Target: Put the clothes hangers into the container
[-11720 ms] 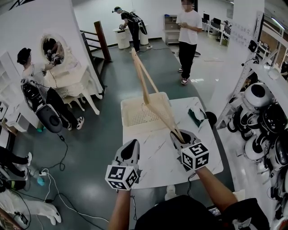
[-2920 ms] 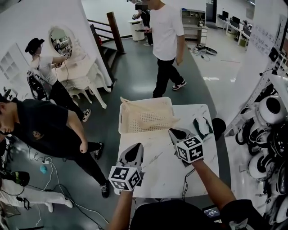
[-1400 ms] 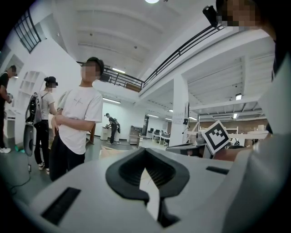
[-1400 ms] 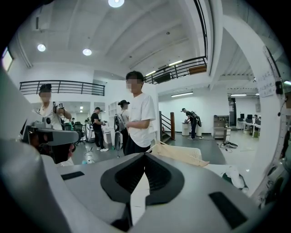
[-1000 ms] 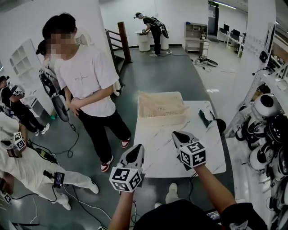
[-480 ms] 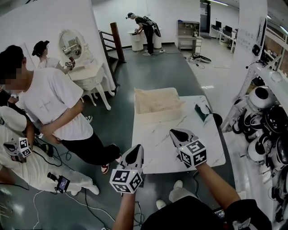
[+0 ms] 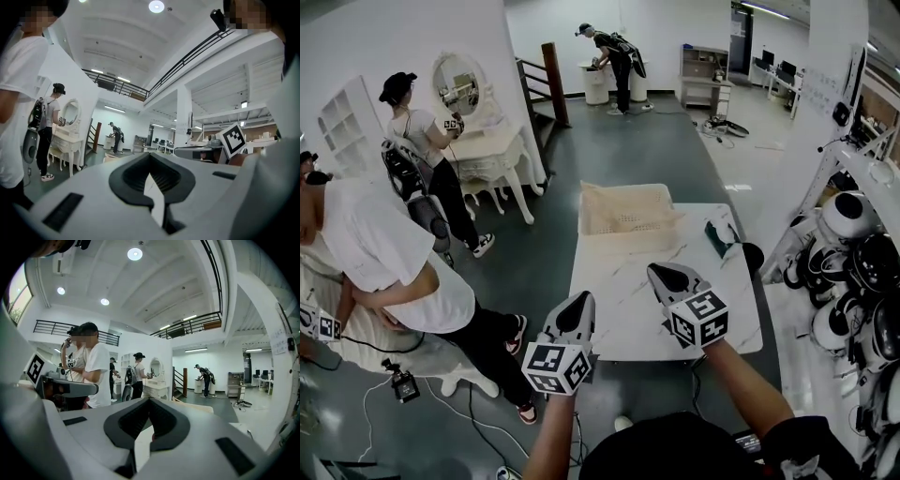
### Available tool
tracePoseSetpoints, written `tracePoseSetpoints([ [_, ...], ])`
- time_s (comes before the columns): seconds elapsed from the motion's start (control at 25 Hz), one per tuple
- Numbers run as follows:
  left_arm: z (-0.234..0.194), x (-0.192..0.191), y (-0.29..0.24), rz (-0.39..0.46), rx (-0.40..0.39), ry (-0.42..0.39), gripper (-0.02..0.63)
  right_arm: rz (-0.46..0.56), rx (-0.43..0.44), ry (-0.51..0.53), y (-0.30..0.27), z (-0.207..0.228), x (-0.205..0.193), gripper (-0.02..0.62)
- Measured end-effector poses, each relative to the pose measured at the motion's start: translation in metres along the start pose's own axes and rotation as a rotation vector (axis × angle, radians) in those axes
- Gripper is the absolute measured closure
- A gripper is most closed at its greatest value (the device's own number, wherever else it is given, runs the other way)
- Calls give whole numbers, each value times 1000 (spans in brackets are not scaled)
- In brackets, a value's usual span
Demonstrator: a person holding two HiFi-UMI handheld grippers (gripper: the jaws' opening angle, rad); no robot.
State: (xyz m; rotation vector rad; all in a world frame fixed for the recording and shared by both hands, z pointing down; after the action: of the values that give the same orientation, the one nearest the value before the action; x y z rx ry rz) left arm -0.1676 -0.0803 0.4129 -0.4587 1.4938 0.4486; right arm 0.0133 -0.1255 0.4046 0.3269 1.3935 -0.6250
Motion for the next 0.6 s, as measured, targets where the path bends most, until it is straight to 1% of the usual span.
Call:
tracePoseSetpoints([
  [0.28, 27, 14, -12, 2, 18, -2, 601, 12, 41, -14, 22, 10, 10, 577],
  [0.6, 58, 10, -10, -14, 40, -4, 601, 37, 85, -38, 47, 16, 12, 577],
])
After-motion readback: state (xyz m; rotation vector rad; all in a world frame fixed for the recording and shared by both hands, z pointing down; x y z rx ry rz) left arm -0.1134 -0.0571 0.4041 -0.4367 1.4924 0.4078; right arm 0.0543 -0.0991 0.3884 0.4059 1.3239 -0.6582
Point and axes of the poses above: the fingertips, and each gripper's own axes: y backward along the fingers, z to its right, x out of its top, the point moved 5 cm from there along y, backward along the fingers, and after that the axes turned 11 degrees about -y, right-handed, at the moved point
